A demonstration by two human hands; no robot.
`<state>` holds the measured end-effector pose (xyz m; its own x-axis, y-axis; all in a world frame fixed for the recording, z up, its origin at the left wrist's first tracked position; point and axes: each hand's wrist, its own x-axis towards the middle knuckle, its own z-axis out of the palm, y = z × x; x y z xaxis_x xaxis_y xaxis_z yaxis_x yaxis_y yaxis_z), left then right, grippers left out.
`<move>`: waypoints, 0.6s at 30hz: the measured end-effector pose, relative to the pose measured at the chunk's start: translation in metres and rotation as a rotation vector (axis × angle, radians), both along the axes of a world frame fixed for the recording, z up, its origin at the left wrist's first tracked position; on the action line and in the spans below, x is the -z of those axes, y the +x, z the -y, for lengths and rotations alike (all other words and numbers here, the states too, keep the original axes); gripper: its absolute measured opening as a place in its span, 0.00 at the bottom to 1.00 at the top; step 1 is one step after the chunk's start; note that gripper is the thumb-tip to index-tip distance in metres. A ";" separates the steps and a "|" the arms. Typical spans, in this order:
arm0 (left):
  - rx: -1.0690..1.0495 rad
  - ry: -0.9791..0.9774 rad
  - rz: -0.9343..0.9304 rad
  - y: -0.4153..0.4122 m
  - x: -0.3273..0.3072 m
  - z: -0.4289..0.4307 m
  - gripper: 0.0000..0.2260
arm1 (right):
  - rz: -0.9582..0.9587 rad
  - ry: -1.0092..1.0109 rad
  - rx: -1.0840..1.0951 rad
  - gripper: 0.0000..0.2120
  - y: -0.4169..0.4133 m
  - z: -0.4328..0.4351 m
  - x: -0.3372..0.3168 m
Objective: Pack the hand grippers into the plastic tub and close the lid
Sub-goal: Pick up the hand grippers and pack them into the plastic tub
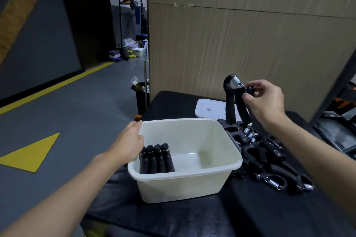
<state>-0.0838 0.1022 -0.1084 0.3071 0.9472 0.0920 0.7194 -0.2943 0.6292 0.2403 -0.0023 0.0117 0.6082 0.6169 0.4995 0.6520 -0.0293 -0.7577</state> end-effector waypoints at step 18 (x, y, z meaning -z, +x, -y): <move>0.004 0.002 0.015 0.002 0.000 0.001 0.24 | 0.537 -0.672 -0.461 0.04 -0.093 -0.041 0.059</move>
<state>-0.0819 0.1013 -0.1088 0.3095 0.9458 0.0982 0.7087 -0.2983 0.6394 0.1472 0.0382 -0.0469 0.0297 0.9949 0.0967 0.9613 -0.0019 -0.2754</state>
